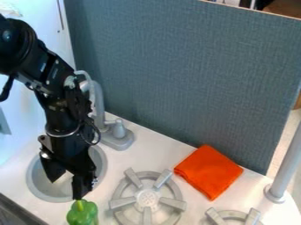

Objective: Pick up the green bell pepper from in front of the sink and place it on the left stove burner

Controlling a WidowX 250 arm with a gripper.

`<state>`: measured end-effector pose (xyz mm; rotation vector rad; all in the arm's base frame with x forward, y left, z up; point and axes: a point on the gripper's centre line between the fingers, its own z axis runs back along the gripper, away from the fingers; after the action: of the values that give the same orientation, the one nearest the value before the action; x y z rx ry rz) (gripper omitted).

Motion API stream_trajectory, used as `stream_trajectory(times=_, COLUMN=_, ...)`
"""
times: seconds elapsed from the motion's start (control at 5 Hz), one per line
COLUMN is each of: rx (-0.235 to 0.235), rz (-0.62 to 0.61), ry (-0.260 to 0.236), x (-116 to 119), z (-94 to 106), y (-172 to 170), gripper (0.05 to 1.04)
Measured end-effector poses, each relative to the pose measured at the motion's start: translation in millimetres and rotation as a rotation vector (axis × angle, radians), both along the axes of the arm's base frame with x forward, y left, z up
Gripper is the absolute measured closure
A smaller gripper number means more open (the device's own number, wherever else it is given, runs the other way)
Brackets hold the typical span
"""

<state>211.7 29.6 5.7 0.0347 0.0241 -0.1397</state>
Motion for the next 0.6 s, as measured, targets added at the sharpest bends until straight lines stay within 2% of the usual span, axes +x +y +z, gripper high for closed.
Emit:
stream_trajectory(times=0.2, rx=-0.003, rz=0.003, ry=0.020, x=-3, z=-4.0, y=0, gripper=0.080)
stream_trajectory(times=0.4, rx=-0.017, rz=0.016, ry=0.011, x=3, z=-22.6, y=-2, gripper=0.080)
stream_trajectory(times=0.6, rx=-0.008, rz=0.020, ry=0.017, x=9, z=-35.6, y=-2, gripper=0.080)
